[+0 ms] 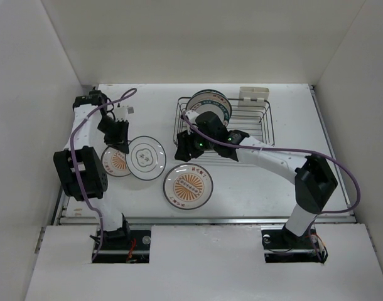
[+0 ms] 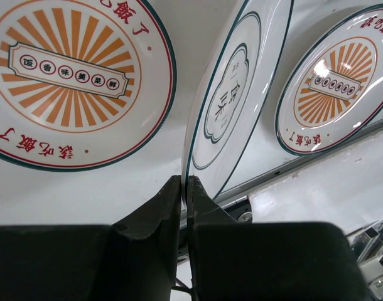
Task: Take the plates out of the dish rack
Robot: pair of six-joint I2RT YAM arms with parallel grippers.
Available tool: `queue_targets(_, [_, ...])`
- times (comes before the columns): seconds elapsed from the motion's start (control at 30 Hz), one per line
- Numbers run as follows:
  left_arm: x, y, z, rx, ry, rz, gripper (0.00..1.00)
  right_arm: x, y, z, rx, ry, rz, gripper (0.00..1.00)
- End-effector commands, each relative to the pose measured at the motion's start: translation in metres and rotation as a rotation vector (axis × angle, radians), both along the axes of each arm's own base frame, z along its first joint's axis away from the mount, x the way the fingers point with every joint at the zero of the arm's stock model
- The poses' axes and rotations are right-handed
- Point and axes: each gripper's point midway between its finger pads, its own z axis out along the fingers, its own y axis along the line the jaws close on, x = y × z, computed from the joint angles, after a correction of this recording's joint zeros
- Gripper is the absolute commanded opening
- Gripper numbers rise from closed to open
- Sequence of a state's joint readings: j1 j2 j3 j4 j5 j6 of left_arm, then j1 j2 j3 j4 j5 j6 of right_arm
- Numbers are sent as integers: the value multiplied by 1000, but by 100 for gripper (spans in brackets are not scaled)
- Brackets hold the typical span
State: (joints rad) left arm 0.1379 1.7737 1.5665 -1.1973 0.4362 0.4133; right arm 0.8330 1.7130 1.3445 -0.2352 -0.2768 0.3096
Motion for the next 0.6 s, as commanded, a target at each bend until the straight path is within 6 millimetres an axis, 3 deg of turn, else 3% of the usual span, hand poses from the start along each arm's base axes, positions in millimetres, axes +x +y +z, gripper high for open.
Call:
queue_targets(0.0, [-1,0,15,5,-34,8,0,-1,1,31,42,-66,-4,59])
queue_targets(0.13, [2,2,22,-16,-57,28,0,-2,0,35,49,-72,-4,59])
queue_targets(0.23, [5,6,38,-57,-102,70,0,-2,-3,29,29,-70,-7,59])
queue_targets(0.4, [7,13,43,-69,-127,100,0,-2,-3,29,29,-70,-7,59])
queue_targets(0.57, [16,54,41,-54,-153,283,0,-4,-5,29,29,-70,-7,59])
